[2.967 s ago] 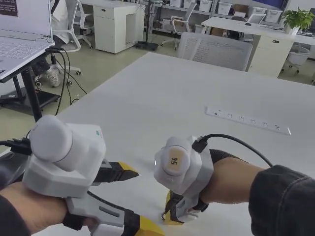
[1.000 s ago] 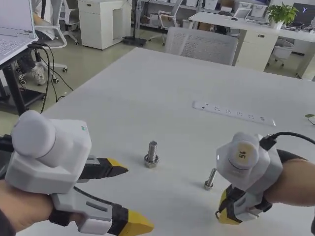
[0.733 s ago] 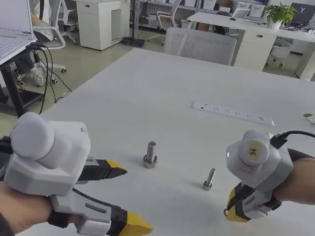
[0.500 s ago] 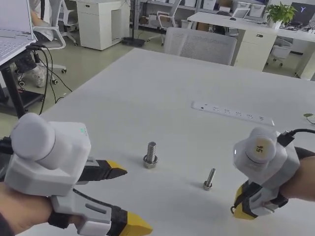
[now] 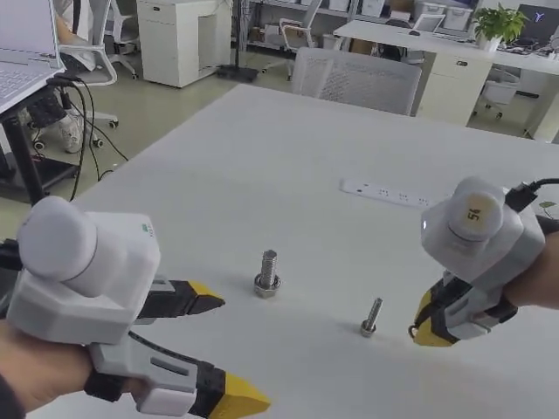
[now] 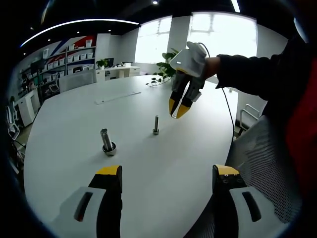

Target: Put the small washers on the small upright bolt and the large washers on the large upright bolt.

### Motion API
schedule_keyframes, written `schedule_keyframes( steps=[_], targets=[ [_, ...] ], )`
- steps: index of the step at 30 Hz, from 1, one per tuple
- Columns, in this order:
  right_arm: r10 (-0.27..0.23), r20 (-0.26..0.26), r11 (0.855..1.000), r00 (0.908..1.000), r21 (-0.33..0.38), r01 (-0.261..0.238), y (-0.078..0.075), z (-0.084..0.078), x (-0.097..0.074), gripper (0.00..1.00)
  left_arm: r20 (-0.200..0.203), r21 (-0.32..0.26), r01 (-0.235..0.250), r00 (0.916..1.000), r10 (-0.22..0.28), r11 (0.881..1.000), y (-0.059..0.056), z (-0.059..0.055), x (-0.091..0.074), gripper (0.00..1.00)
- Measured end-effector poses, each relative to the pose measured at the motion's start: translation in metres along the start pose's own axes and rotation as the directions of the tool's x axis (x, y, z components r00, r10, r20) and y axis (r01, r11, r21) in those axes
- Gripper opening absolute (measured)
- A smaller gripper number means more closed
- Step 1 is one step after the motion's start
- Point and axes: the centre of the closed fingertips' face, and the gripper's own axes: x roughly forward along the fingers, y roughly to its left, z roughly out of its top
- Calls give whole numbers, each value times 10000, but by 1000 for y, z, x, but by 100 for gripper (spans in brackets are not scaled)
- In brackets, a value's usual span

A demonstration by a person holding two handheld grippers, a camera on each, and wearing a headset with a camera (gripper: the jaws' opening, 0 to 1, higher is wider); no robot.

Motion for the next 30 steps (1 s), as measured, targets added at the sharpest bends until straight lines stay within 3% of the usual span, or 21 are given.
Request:
schedule_keyframes(
  steps=[14, 30],
  targets=[
    [-301, 193, 9972, 9994, -682, 314, -10, 30, -20, 14, 36, -18, -69, 10000, 69, 10000, -1, 0, -1, 74],
    [14, 3, 9938, 10000, -1108, -14, -20, 43, -9, 14, 81, -91, -140, 9999, 141, 9999, 1, 2, -2, 74]
  ],
)
